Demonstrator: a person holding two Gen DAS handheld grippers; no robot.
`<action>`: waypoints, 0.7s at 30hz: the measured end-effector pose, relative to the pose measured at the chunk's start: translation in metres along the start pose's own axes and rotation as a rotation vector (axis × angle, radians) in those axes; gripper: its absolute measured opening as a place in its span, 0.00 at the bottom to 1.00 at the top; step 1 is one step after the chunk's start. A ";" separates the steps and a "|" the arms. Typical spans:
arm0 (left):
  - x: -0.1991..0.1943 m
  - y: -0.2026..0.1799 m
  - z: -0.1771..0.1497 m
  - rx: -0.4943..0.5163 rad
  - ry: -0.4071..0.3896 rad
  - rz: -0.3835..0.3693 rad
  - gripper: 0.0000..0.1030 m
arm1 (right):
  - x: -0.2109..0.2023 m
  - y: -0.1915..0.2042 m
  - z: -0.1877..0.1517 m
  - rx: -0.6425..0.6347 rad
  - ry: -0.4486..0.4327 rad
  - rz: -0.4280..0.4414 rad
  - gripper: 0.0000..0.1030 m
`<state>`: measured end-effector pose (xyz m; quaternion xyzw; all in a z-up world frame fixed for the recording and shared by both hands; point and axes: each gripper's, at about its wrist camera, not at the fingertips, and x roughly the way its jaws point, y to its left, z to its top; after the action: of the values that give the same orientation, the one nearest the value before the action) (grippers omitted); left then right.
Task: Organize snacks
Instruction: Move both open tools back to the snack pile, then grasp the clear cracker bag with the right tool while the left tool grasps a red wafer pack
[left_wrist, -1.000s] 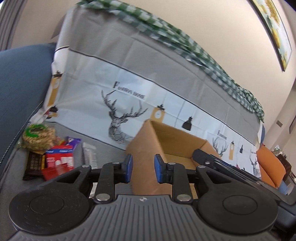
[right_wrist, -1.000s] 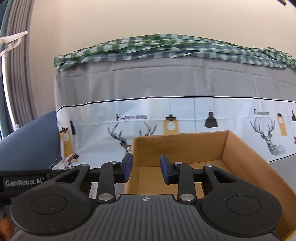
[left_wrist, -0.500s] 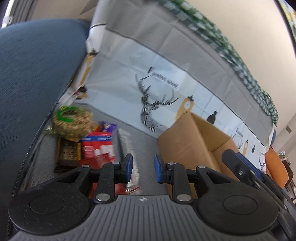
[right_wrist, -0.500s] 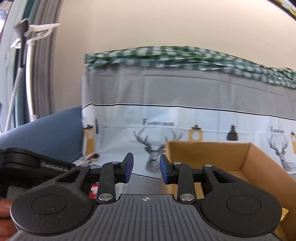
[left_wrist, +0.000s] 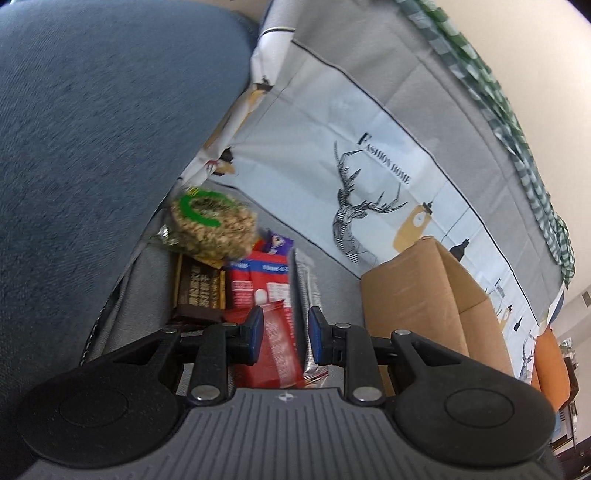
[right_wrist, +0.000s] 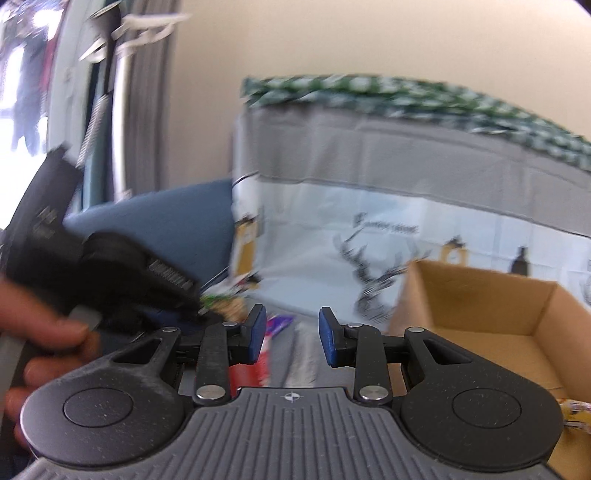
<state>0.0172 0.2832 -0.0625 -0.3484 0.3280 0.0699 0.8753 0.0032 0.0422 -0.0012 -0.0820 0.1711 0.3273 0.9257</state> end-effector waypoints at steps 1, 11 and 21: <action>0.001 0.002 0.000 -0.009 0.007 0.000 0.26 | 0.004 0.002 -0.003 0.005 0.029 0.014 0.32; 0.021 0.001 -0.007 0.002 0.067 0.038 0.38 | 0.044 0.001 -0.027 0.080 0.255 0.045 0.44; 0.043 -0.003 -0.018 0.012 0.125 0.074 0.63 | 0.063 0.000 -0.039 0.091 0.347 0.091 0.62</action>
<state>0.0415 0.2647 -0.0976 -0.3347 0.3949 0.0783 0.8520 0.0390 0.0684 -0.0608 -0.0873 0.3465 0.3416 0.8693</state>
